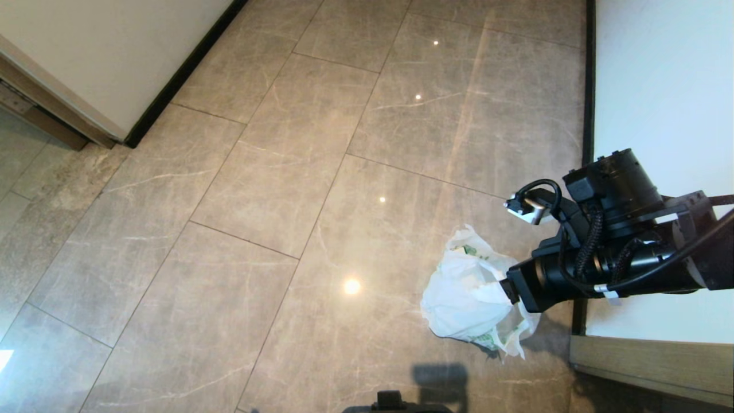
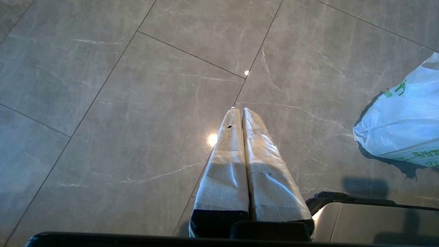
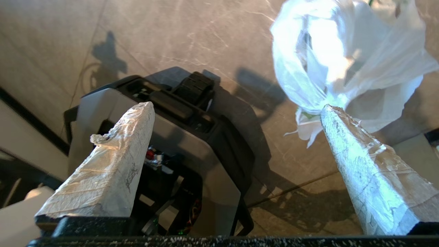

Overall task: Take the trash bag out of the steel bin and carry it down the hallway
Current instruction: Put the trash bag at the door

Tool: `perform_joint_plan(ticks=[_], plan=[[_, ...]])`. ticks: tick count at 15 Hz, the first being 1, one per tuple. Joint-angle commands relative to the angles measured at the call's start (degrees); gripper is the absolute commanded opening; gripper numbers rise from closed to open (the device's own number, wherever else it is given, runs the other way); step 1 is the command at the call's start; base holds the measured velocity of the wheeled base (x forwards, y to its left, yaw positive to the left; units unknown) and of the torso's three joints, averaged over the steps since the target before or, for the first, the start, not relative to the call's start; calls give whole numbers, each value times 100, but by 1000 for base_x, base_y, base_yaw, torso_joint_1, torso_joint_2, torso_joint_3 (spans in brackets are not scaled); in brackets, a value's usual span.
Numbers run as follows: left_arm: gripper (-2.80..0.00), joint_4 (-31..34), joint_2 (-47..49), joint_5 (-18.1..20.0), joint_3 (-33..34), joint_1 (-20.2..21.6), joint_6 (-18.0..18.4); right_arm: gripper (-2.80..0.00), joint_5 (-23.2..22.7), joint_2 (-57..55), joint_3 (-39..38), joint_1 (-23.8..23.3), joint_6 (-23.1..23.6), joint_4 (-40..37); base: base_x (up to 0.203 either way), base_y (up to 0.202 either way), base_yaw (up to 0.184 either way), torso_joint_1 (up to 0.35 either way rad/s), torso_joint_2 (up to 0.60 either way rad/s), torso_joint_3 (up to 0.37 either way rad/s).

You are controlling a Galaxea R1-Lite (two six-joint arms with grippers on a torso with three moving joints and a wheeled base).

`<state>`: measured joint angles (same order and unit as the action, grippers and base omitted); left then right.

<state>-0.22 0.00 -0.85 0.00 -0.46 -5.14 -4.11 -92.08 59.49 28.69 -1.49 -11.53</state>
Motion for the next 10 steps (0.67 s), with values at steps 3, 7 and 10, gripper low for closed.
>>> perform_joint_plan(ticks=[3, 7, 10], plan=[[-280, -4, 0, -3, 0, 2, -4, 0, 6, 321, 615, 346, -15, -675, 0, 0, 0, 0, 0, 0], [-280, -4, 0, -3, 0, 2, -4, 0, 365, 300, 1134, 556, 22, -1133, 0, 0, 0, 0, 0, 0], [-280, -4, 0, -3, 0, 2, -4, 0, 408, 331, 1361, 724, 8, -1408, 0, 0, 0, 0, 0, 0]])
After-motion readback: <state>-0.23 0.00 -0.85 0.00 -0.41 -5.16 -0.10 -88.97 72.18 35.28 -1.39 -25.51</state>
